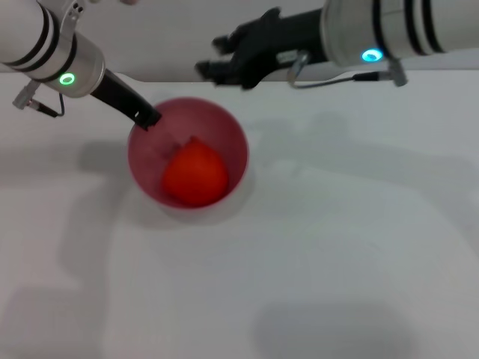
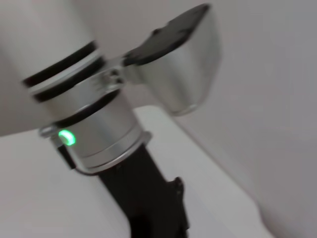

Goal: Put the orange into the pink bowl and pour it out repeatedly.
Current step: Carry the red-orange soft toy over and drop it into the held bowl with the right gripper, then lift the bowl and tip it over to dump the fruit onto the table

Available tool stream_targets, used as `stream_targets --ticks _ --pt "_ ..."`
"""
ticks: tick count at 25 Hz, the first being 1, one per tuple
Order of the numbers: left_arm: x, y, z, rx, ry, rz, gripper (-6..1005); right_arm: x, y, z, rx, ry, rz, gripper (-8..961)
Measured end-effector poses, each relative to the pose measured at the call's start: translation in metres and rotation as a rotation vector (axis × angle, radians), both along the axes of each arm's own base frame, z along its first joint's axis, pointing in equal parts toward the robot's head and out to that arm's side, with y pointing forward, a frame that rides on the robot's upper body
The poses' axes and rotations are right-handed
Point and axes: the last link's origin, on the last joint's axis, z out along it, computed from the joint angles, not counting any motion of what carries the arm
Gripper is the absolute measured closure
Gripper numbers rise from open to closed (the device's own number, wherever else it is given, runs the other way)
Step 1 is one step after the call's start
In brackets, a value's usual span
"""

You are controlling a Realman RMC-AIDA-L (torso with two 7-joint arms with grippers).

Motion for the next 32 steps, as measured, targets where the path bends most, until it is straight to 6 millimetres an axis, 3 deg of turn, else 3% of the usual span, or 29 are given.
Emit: stream_targets --ticks 4,8,10,12,14,16,23,30,32 --pt "0.005 0.005 0.001 0.023 0.000 -0.042 957 0.019 0.010 0.021 0.138 0.081 -0.050 607" --pt "0.031 0.003 -0.008 0.034 -0.085 -0.193 957 0.055 0.014 0.042 0.290 0.194 -0.094 552" --pt "0.031 0.003 -0.008 0.034 -0.085 -0.193 958 0.072 0.015 0.049 0.333 0.266 -0.137 524" --pt "0.031 0.003 -0.008 0.034 -0.085 -0.193 958 0.088 0.015 0.055 0.369 0.338 -0.175 524" --pt "0.045 -0.002 -0.024 0.095 -0.139 -0.378 958 0.104 0.014 0.060 0.403 0.390 -0.198 524" --pt "0.045 -0.002 -0.024 0.095 -0.139 -0.378 958 0.115 0.012 0.065 0.430 0.431 -0.212 524" --pt "0.033 -0.009 -0.040 0.229 -0.100 -0.586 958 0.143 0.005 0.090 0.569 0.607 -0.232 524" --pt "0.033 -0.029 -0.058 0.339 -0.035 -0.757 958 0.152 0.007 0.096 0.609 0.659 -0.257 524" --pt "0.041 -0.048 -0.078 0.391 0.018 -0.906 958 0.150 0.008 0.096 0.608 0.660 -0.252 524"
